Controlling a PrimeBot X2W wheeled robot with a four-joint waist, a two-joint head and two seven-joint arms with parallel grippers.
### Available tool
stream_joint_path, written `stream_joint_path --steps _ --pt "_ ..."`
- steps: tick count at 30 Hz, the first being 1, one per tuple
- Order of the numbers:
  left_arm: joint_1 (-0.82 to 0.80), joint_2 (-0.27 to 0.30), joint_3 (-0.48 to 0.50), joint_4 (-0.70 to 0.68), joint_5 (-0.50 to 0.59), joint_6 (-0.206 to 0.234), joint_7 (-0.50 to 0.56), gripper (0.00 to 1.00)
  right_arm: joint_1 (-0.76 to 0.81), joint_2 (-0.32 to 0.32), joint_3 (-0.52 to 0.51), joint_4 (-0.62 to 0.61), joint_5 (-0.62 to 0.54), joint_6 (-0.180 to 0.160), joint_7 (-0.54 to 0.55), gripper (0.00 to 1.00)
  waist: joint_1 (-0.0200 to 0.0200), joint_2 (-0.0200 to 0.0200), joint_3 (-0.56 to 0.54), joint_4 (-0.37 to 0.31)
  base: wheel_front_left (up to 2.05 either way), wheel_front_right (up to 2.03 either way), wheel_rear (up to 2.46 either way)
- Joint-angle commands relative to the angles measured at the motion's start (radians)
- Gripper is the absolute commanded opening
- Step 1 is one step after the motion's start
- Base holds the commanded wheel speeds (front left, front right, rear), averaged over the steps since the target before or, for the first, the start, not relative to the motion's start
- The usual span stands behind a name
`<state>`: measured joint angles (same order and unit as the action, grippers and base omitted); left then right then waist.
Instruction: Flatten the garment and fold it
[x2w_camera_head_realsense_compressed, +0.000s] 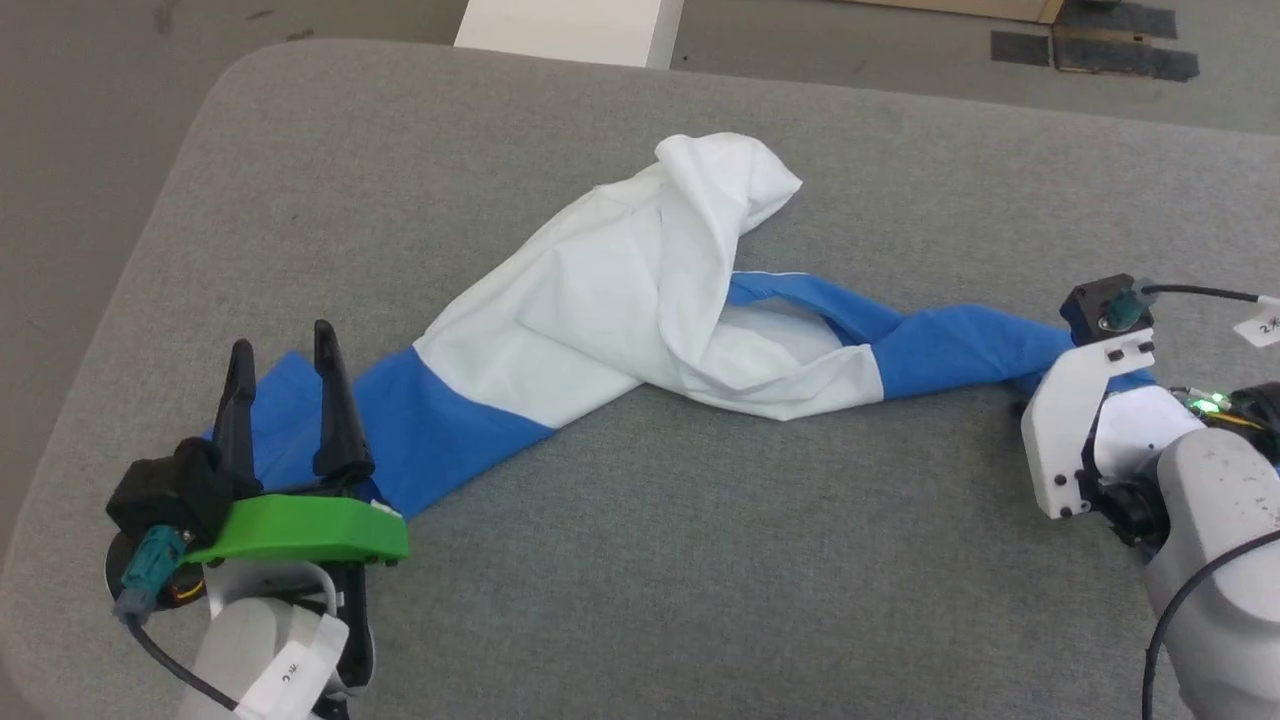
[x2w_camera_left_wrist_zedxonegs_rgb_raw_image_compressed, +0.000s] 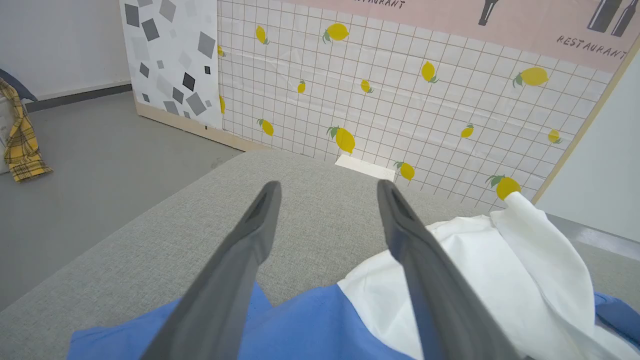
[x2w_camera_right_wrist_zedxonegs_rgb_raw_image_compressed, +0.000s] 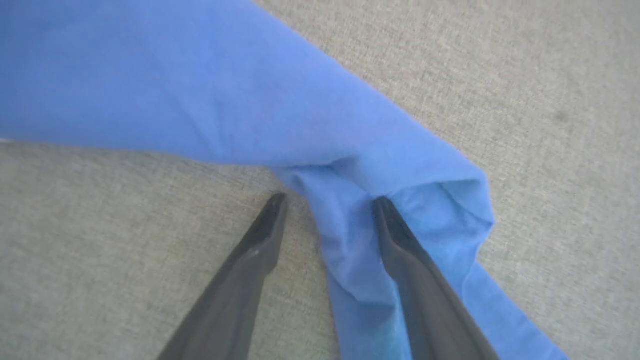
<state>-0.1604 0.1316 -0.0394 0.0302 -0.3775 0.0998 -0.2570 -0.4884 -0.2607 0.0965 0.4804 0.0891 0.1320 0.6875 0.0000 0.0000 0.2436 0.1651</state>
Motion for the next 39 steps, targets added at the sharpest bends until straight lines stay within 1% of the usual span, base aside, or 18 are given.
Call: stream_joint_path --steps 1,3,5,7,9,11,12,14,17,20,23,25,26,27,30,34,36,39 --pt "-0.015 -0.008 0.004 0.008 0.020 -0.012 -0.004 1.00 0.016 -0.003 0.033 0.023 0.033 -0.001 0.005 0.00 0.0000 0.0000 -0.002 0.004 0.00 0.00 0.00" --pt "-0.017 -0.016 0.006 0.023 0.022 -0.021 -0.004 1.00 0.029 -0.038 0.070 -0.006 0.093 -0.001 -0.007 0.00 0.0000 0.0000 -0.016 0.001 0.00 0.00 0.00" --pt "-0.013 -0.020 0.014 0.036 0.025 -0.027 -0.005 1.00 0.053 -0.073 0.088 -0.068 0.185 -0.001 -0.010 0.00 0.0000 0.0000 -0.036 -0.010 0.00 0.00 0.00" --pt "-0.007 -0.020 0.023 0.047 0.028 -0.034 -0.005 1.00 0.091 -0.121 0.098 -0.162 0.286 -0.001 0.019 0.00 0.0000 0.0000 -0.057 -0.026 0.00 0.00 0.00" --pt "0.004 -0.020 0.029 0.059 0.030 -0.039 -0.005 1.00 0.144 -0.175 0.078 -0.278 0.388 -0.001 0.070 0.00 0.0000 0.0000 -0.078 -0.043 0.00 0.00 0.00" --pt "0.011 -0.022 0.033 0.065 0.033 -0.044 -0.005 1.00 0.211 -0.230 0.019 -0.389 0.463 -0.001 0.135 0.00 0.0000 0.0000 -0.095 -0.060 0.00 0.00 0.00" --pt "0.016 -0.024 0.033 0.068 0.035 -0.045 -0.005 1.00 0.252 -0.251 -0.036 -0.436 0.487 -0.001 0.170 0.00 0.0000 0.0000 -0.104 -0.067 0.00 0.00 0.00" --pt "0.021 -0.028 0.034 0.069 0.037 -0.045 -0.005 1.00 0.335 -0.273 -0.147 -0.495 0.492 -0.001 0.248 0.00 0.0000 0.0000 -0.115 -0.079 0.00 0.00 0.00" --pt "0.024 -0.032 0.035 0.075 0.040 -0.046 -0.005 1.00 0.452 -0.262 -0.308 -0.545 0.464 -0.001 0.354 0.00 0.0000 0.0000 -0.127 -0.092 0.00 0.00 0.00" --pt "0.026 -0.033 0.035 0.084 0.041 -0.050 -0.005 1.00 0.531 -0.214 -0.439 -0.562 0.398 -0.001 0.431 0.00 0.0000 0.0000 -0.135 -0.103 0.00 0.00 0.00" --pt "0.028 -0.033 0.033 0.096 0.040 -0.053 -0.005 1.00 0.579 -0.164 -0.506 -0.542 0.338 -0.001 0.486 0.00 0.0000 0.0000 -0.144 -0.107 0.00 0.00 0.00" --pt "0.028 -0.033 0.032 0.103 0.038 -0.054 -0.005 1.00 0.598 -0.146 -0.515 -0.534 0.298 -0.001 0.493 0.00 0.0000 0.0000 -0.147 -0.107 0.00 0.00 0.00" --pt "0.028 -0.033 0.030 0.106 0.038 -0.055 -0.005 1.00 0.599 -0.127 -0.513 -0.535 0.301 -0.001 0.486 0.41 0.0000 0.0000 -0.150 -0.106 0.00 0.00 0.00" --pt "0.028 -0.033 0.029 0.109 0.038 -0.055 -0.005 1.00 0.596 -0.112 -0.507 -0.542 0.309 -0.001 0.473 1.00 0.0000 0.0000 -0.151 -0.106 0.00 0.00 0.00" --pt "0.027 -0.032 0.027 0.112 0.036 -0.055 -0.005 1.00 0.563 -0.087 -0.487 -0.582 0.345 -0.001 0.409 1.00 0.0000 0.0000 -0.151 -0.101 0.00 0.00 0.00" --pt "0.024 -0.028 0.025 0.110 0.035 -0.052 -0.002 1.00 0.466 -0.062 -0.443 -0.658 0.426 -0.001 0.257 1.00 0.0000 0.0000 -0.148 -0.091 0.00 0.00 0.00" --pt "0.024 -0.028 0.023 0.106 0.034 -0.051 -0.001 1.00 0.422 -0.061 -0.393 -0.674 0.438 -0.001 0.192 1.00 0.0000 0.0000 -0.146 -0.085 0.00 0.00 0.00" --pt "0.022 -0.029 0.017 0.100 0.034 -0.050 -0.001 1.00 0.352 -0.051 -0.275 -0.655 0.427 -0.001 0.121 1.00 0.0000 0.0000 -0.132 -0.072 0.00 0.00 0.00"
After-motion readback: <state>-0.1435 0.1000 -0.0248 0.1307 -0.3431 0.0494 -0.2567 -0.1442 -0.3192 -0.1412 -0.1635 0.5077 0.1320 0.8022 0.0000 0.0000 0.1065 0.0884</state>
